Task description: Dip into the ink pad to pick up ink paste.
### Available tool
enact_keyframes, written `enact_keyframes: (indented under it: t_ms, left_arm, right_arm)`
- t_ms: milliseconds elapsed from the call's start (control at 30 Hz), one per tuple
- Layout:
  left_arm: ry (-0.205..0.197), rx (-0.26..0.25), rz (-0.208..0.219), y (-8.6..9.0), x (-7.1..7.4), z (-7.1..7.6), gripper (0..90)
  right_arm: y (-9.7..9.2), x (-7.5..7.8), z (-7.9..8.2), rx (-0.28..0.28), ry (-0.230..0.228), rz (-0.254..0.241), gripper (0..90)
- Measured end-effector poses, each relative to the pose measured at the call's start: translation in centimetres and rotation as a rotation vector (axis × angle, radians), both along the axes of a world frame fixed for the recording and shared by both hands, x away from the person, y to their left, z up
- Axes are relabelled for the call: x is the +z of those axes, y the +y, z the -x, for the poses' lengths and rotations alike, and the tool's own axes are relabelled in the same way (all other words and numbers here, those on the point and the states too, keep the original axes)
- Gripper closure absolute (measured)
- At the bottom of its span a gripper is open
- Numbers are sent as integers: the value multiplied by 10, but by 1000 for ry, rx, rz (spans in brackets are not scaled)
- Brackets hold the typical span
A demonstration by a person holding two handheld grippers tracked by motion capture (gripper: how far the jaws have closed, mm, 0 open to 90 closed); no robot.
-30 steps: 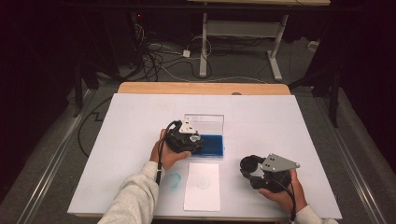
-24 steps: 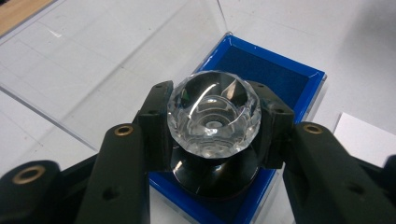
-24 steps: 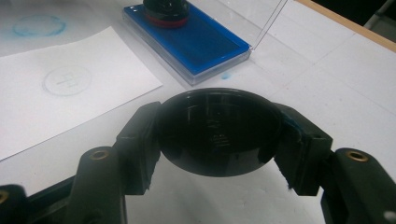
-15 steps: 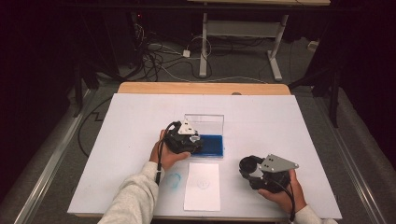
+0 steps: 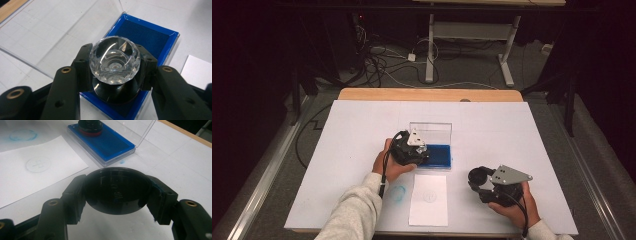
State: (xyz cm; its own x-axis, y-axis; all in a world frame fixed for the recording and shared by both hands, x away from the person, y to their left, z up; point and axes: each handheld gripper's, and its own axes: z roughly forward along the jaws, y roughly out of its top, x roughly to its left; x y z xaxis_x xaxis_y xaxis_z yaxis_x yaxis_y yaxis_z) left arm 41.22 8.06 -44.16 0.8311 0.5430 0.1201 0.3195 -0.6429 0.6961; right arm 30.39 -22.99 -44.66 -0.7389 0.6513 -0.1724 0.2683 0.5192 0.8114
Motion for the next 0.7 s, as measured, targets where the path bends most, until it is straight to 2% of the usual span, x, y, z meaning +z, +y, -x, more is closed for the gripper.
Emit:
enact_keyframes:
  t_ms: [133, 233, 433, 700]
  left_arm:
    - [-7, 1, -11, -1, 0, 0, 543]
    - [2, 1, 1, 0, 0, 0, 544]
    - [10, 3, -1, 0, 1, -1, 544]
    - [12, -6, -35, -2, 4, -3, 545]
  right_arm:
    - [0, 0, 0, 1, 0, 1, 381]
    - [-1, 0, -1, -1, 0, -3, 381]
    - [-1, 0, 0, 1, 0, -3, 381]
    - [-1, 1, 0, -1, -1, -3, 381]
